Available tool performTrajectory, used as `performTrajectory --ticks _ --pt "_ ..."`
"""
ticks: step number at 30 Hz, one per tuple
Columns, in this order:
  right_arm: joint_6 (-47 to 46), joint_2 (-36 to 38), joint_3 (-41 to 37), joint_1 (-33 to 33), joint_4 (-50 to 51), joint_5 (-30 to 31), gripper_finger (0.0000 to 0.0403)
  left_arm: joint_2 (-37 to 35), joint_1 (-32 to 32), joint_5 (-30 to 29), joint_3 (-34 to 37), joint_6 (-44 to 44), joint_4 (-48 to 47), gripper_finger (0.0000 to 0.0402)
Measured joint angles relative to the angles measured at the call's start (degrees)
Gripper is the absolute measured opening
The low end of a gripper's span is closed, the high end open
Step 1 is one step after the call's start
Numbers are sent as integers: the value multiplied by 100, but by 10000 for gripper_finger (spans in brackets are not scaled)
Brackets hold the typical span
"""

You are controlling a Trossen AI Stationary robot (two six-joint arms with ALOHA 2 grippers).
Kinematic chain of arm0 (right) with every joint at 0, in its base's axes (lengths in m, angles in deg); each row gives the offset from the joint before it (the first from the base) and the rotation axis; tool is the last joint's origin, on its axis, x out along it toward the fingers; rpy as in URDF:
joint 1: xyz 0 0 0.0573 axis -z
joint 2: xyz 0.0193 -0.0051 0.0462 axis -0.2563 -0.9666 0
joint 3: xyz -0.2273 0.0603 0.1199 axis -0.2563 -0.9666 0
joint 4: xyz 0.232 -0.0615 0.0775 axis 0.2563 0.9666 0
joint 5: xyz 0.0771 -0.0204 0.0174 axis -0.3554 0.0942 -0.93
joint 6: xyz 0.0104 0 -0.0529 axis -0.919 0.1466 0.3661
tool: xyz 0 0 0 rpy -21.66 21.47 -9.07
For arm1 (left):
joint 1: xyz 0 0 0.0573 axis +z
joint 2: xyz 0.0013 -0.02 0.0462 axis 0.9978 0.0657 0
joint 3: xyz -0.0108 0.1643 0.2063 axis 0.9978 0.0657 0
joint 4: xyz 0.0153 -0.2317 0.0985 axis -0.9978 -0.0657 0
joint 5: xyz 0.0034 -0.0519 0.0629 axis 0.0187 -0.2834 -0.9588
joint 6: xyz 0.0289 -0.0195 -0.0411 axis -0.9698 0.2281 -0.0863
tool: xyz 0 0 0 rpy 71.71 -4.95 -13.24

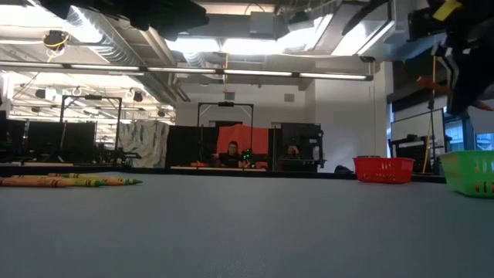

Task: Sort crayons
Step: Put the orange crayon into the green bin, then put the green crayon into the red bin

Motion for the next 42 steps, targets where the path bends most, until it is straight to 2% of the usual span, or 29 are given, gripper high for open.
performTrajectory --ticks 12,19,25,28,33,38,40,42 --pt "-832 998 -823 5 47 -295 22 0 0 0 0 2 -3 107" --pt "-1286 1107 -1589 20 28 -482 30 0 0 0 0 2 -2 107" --pt "-1487 1102 -1884 20 -265 -466 37 0 0 -1 2 -4 -2 107" --pt "-1499 1102 -1884 20 -327 -391 59 0 0 -2 2 -7 0 107" --pt "-1594 1102 -1853 20 -268 -413 133 0 0 -2 2 -9 74 107" --pt "-1592 1102 -1308 24 127 -531 194 0 0 -12 4 -9 131 107" --pt "-1578 1102 -968 22 195 -298 207 0 2 -201 4 3 171 107" --pt "-1433 1102 -651 20 94 191 215 0 7 -439 -6 -7 152 108"
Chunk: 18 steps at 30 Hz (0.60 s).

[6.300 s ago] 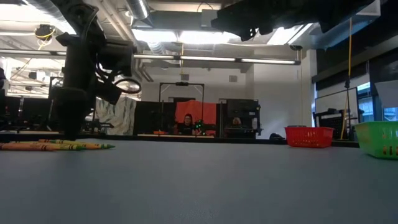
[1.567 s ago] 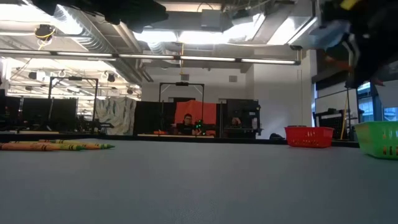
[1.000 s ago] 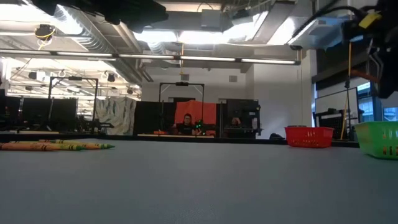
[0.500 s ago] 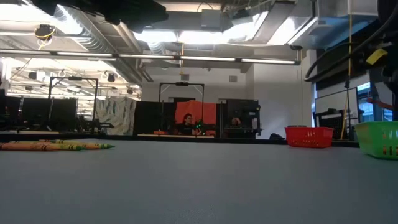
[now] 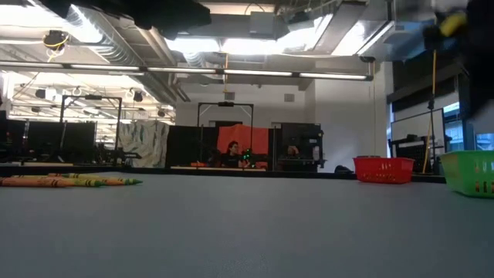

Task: Sort crayons
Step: Put the green crayon into the red bin

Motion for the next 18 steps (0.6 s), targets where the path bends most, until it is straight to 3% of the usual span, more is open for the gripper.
performTrajectory --ticks 4,7,11,18 --pt "982 2 236 2 -1134 1155 223 0 0 -234 -3 28 -178 126" --pt "2087 -38 152 27 -2377 1636 223 0 0 -450 -4 154 -465 151" --pt "3473 -273 -6 200 -3799 1714 223 -17 -4 -829 -180 469 -1287 176" --pt "5269 -949 -169 719 -5702 1667 222 -17 -2 -1029 -1110 1343 -4160 176"
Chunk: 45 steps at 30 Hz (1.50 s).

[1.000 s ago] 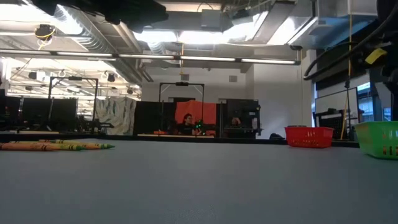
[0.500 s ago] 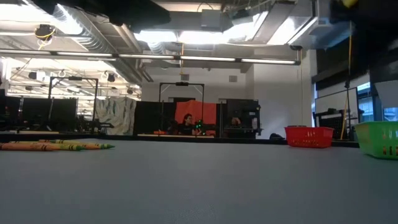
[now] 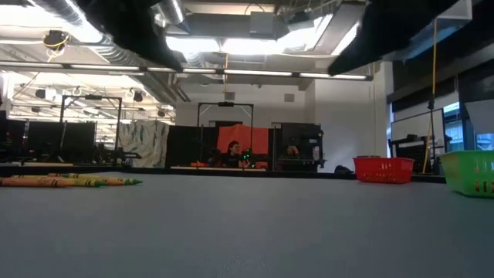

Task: Sort crayons
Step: Put the green crayon into the red bin

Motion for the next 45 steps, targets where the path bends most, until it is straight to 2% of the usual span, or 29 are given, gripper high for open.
performTrajectory --ticks 5,12,22,29,33,38,42,45 --pt "846 -420 -7 369 -1009 -298 222 0 2 -8 -398 591 -1629 175" --pt "1481 -640 -7 754 -1841 -732 222 2 177 11 -419 1173 -2714 175" --pt "1801 -640 -7 1141 -2593 -1168 222 11 991 605 -399 1220 -3097 175" --pt "1929 -638 -4 1333 -2983 -1523 222 11 1355 753 -289 1208 -3430 175" --pt "1921 -636 -4 1348 -2860 -1680 222 54 1559 1102 -40 1166 -3427 175" --pt "1899 -677 -4 1344 -2748 -1866 222 204 1791 1230 144 1068 -3394 175" --pt "1895 -740 0 1344 -2781 -1869 222 464 1935 1567 287 1043 -3297 175" --pt "1913 -748 -4 1344 -2754 -1869 222 732 1953 1578 342 920 -3182 175"
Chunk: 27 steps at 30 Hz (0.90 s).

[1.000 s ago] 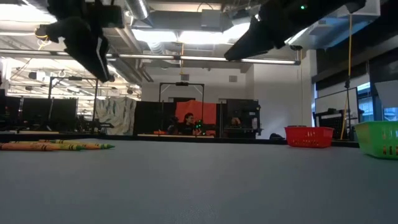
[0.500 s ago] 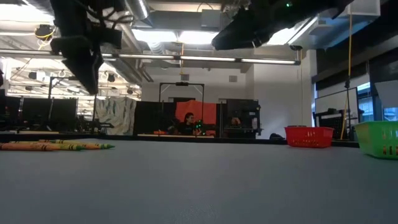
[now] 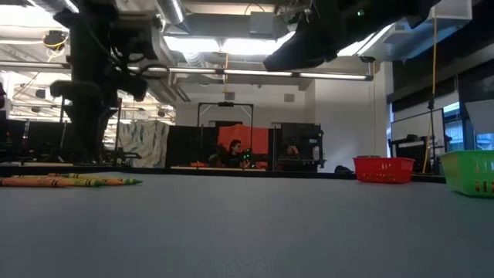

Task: Sort crayons
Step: Put the green crayon into the red bin

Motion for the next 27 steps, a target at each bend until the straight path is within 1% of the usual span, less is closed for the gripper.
performTrajectory --ticks 5,14,23,27 --pt "8 5 0 0 5 -2 222 474 0 161 2 -207 340 175" --pt "4 5 0 0 42 0 222 1166 204 67 2 -325 442 175" --pt "-1 5 0 0 38 0 222 1298 310 108 2 -470 453 175" --pt "-1 5 0 0 38 0 222 1298 308 80 -150 -387 114 175"
